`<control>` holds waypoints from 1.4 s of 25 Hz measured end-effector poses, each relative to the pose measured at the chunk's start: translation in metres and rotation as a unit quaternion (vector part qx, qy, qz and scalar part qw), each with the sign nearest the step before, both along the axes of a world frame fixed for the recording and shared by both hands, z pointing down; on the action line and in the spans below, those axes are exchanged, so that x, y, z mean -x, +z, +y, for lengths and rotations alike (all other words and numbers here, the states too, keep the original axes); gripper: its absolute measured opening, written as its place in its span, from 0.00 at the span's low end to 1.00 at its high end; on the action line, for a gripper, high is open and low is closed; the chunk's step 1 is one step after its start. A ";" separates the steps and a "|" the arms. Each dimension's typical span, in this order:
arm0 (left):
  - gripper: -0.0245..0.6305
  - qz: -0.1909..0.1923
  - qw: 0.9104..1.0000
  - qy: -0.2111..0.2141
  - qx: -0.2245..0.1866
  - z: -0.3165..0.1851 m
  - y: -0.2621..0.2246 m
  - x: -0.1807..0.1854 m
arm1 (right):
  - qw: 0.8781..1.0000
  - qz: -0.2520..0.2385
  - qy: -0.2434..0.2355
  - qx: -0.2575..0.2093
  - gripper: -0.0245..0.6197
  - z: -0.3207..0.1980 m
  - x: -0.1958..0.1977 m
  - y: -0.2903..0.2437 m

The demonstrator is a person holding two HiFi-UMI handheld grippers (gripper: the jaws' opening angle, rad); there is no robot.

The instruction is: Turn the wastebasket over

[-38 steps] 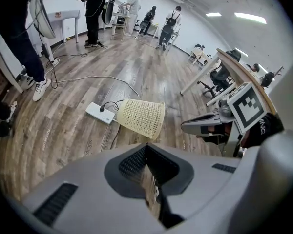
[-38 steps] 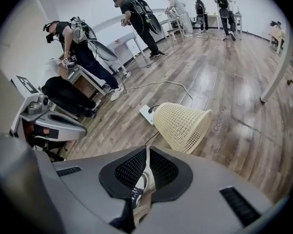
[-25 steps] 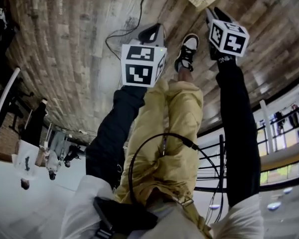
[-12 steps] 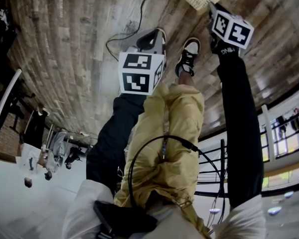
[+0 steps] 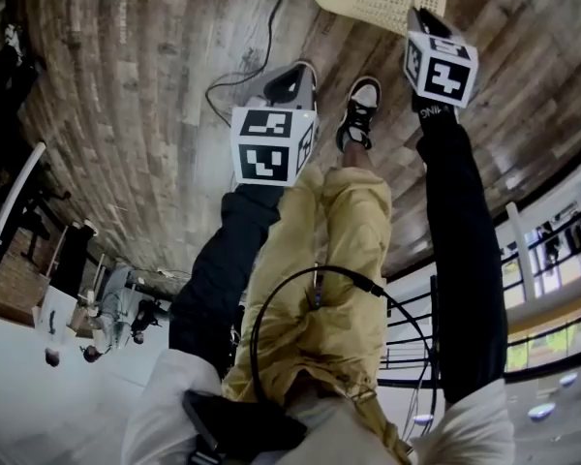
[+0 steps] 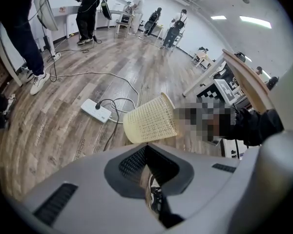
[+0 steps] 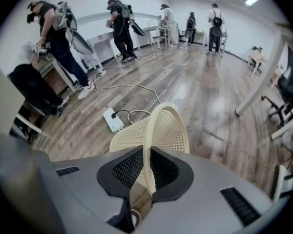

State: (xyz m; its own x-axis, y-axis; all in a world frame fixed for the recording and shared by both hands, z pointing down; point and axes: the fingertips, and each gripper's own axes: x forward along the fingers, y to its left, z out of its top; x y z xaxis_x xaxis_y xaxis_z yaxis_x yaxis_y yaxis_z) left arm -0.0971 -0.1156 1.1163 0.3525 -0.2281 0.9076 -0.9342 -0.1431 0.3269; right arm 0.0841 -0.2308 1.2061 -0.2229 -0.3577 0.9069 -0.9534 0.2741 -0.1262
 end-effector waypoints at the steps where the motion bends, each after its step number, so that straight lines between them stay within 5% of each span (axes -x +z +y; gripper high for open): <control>1: 0.04 0.001 1.000 0.002 -0.002 -0.001 -0.003 -0.003 | 1.000 0.023 -0.018 -0.009 0.13 0.000 -0.006 -0.006; 5: 0.04 0.006 1.000 0.013 -0.011 -0.004 -0.007 -0.014 | 0.987 0.119 -0.091 -0.056 0.13 0.004 -0.027 -0.020; 9: 0.04 0.007 1.000 0.021 -0.010 0.000 -0.002 -0.022 | 0.959 0.184 -0.198 -0.090 0.13 0.028 -0.015 -0.018; 12: 0.04 0.003 1.000 0.029 -0.003 0.010 0.001 -0.027 | 0.943 0.172 -0.267 -0.094 0.13 0.060 0.015 -0.010; 15: 0.04 -0.004 0.999 0.038 0.002 0.019 0.005 -0.024 | 0.944 0.123 -0.300 -0.056 0.13 0.097 0.049 0.004; 23: 0.04 -0.019 0.999 0.040 0.006 0.028 0.017 -0.008 | 0.964 -0.025 -0.260 0.056 0.14 0.146 0.088 0.041; 28: 0.04 -0.025 0.999 0.036 0.014 0.037 0.021 0.000 | 0.962 -0.083 -0.246 0.082 0.15 0.147 0.101 0.045; 35: 0.04 -0.021 0.999 0.042 0.007 0.033 0.009 -0.001 | 0.964 -0.184 -0.162 0.102 0.15 0.138 0.101 0.024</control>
State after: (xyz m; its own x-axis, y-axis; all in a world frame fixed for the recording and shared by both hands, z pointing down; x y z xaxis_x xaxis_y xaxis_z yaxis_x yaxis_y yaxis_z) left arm -0.0963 -0.0830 1.1250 0.3307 -0.1854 0.9253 -0.9321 -0.2178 0.2895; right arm -0.0172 -0.0927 1.2303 -0.6130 -0.0377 0.7892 -0.7023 0.4837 -0.5224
